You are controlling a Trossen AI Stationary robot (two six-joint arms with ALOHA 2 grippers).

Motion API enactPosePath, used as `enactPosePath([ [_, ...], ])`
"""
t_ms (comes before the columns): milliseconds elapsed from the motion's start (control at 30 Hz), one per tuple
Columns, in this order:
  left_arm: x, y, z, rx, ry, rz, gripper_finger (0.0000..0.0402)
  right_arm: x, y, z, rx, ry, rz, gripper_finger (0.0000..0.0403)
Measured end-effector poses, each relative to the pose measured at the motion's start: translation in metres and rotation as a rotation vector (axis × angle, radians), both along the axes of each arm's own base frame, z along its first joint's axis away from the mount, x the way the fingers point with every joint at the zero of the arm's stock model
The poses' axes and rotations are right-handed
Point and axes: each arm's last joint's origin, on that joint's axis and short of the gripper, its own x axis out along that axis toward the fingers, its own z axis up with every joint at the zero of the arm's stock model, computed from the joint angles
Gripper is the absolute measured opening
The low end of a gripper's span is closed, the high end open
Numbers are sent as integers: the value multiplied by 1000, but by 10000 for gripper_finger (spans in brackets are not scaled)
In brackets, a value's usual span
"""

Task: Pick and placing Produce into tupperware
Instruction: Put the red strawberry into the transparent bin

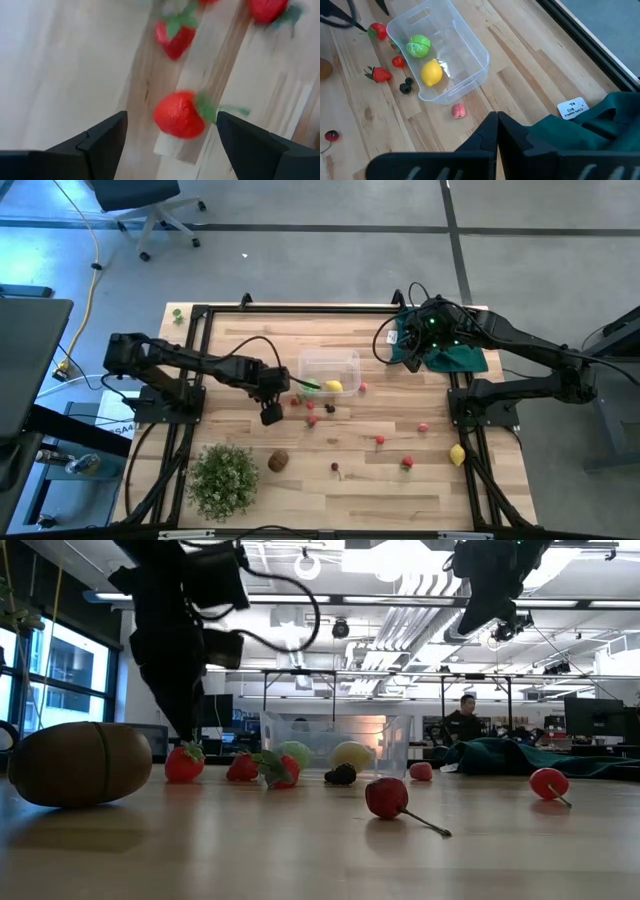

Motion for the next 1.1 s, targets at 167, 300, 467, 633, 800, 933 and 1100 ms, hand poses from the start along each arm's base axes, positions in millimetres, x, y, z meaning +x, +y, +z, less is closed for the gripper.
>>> enactPosePath([
  [167, 7, 0, -14, -39, 16, -13, 295, 0, 0, 0, 0, 0, -1, 0],
  [300, 8, 0, -17, -40, 28, -12, 296, 0, 0, 0, 0, 0, -1, 0],
  [467, 11, 1, -21, -29, 32, -13, 296, 0, 0, 0, -1, -1, -1, 0],
  [633, 13, 1, -27, -33, 41, -14, 296, 0, 0, 0, 0, -1, 0, 0],
  [800, 14, 2, -27, -16, 31, -26, 296, 0, 0, 0, 0, -1, 0, 0],
  [933, 13, 2, -27, -15, 34, -28, 296, 0, 0, 0, 0, -1, 0, 0],
  [1100, 13, 2, -27, -15, 35, -28, 284, 0, 0, 0, -1, -1, 0, 0],
])
